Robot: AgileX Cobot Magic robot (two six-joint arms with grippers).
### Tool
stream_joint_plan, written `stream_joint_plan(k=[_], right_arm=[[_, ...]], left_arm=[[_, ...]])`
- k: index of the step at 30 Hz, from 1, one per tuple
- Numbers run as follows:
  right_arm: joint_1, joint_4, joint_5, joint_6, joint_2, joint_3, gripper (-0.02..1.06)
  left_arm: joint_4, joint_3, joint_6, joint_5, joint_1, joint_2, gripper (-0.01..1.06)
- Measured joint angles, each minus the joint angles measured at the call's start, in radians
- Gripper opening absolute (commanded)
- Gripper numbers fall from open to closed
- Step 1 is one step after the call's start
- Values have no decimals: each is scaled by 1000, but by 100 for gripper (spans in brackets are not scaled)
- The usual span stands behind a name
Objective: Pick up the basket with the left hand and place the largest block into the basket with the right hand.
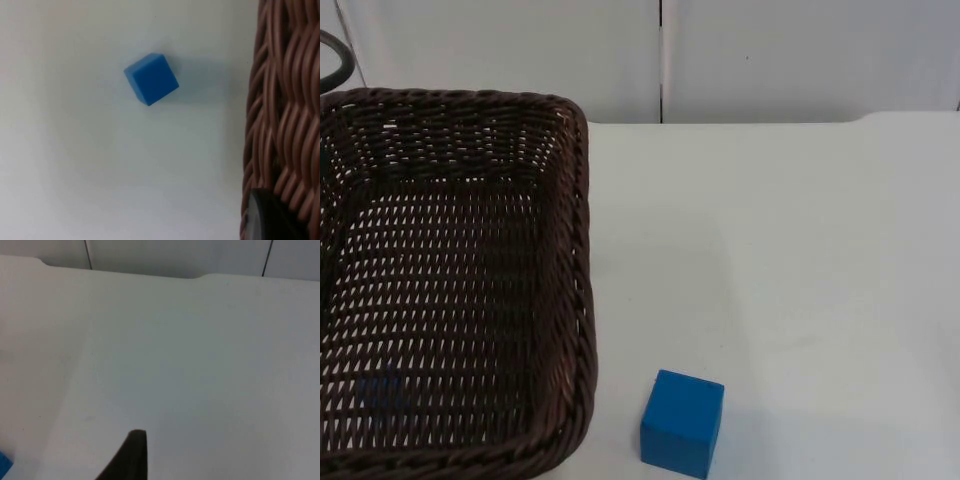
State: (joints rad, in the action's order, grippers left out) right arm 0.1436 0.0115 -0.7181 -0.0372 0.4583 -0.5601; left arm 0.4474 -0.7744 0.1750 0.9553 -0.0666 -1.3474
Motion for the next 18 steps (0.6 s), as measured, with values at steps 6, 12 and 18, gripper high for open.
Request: stream_joint_plan(k=[6,12,18], right_arm=[[0,11,59,-2,169,-51,105],[0,22,67,-46,366,-176,105],[35,22,61,-143,503,-252,105]], left_arm=[[0,0,0,0,0,0,0],[0,0,0,0,0,0,0],[0,0,0,-1,0,0,0]])
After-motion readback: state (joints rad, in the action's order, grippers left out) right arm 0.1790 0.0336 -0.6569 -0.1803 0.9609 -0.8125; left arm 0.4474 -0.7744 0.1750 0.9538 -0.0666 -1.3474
